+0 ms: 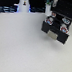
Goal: Open the kcup holder, insert the kcup into the holder, and close the kcup holder
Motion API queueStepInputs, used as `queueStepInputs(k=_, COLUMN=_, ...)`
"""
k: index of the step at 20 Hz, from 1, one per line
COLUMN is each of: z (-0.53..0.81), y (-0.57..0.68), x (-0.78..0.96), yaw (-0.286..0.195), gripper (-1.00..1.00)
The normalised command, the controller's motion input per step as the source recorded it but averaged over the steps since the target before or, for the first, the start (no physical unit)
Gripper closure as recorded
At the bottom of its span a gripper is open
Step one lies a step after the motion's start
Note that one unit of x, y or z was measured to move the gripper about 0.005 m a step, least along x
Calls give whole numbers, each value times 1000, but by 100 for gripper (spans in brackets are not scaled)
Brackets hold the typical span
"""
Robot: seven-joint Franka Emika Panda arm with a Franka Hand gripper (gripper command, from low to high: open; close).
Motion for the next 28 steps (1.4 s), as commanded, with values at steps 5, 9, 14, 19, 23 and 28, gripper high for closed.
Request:
queueStepInputs(k=5, z=170, y=555, x=198, yaw=66, gripper=100)
queueStepInputs(k=9, z=108, y=551, x=337, yaw=65, gripper=100)
queueStepInputs(k=14, z=66, y=553, x=529, yaw=50, gripper=100)
queueStepInputs(k=19, z=55, y=503, x=552, yaw=45, gripper=100)
queueStepInputs(k=23, z=37, y=491, x=451, yaw=55, gripper=100)
queueStepInputs(k=28, z=-27, y=226, x=-105, yaw=159, gripper=100)
